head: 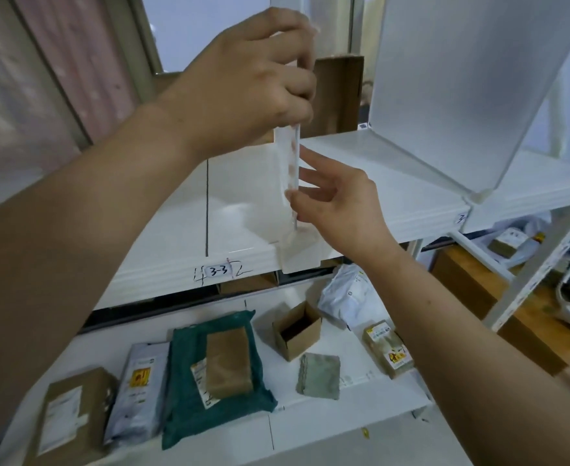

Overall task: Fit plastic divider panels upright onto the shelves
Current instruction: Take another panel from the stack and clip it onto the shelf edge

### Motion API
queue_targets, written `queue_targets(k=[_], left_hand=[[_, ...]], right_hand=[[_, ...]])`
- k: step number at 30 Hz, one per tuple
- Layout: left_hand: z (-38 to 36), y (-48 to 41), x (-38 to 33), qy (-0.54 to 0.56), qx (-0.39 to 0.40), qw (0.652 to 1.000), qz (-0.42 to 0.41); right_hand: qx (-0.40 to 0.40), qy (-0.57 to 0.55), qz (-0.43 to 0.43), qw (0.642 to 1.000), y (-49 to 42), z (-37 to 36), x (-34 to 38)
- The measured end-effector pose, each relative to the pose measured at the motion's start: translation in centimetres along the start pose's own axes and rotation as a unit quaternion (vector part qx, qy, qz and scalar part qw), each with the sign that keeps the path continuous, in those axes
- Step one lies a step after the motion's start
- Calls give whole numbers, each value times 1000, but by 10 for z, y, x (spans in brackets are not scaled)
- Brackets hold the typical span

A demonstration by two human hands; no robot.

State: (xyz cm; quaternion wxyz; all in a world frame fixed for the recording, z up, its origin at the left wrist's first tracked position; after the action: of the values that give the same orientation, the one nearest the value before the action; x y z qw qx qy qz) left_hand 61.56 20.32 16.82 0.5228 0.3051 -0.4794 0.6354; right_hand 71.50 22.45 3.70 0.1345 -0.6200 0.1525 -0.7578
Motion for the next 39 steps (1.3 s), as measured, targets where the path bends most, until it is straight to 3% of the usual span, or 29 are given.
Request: queue_targets(k=[4, 10, 17, 21, 25, 33, 39], left_hand=[[3, -2, 3, -15, 21, 1000, 8], [8, -8, 2, 2, -7, 1000, 18], [9, -7, 5, 66, -11, 996, 51], [6, -5, 8, 108, 5, 990, 94], [8, -2, 6, 132, 17, 987, 86], [7, 14, 3, 203, -66, 976, 51], [-3, 0, -19, 245, -59, 967, 37]], right_hand=[[8, 0, 2, 1000, -2, 3, 6], [8, 11, 2, 1000, 2, 11, 8], [4, 29, 11, 1000, 4, 7, 5], [-25, 149, 61, 987, 5, 8, 14], [-46, 294, 143, 944, 2, -5, 27], [-95, 299, 211, 926, 9, -21, 17], [-77, 287, 183, 937, 18, -21, -9]])
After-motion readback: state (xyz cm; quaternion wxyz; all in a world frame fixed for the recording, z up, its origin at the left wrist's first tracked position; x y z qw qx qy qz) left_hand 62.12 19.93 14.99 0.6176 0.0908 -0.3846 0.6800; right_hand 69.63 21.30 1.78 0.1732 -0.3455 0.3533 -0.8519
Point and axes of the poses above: each hand's wrist, its own y-axis away from the middle knuckle, its own z-axis out of the back of the hand, x = y × z, the point moved 8 cm from there along -y, towards the middle knuckle, and after that the axes turned 3 degrees about -z, right-handed, at the moved point
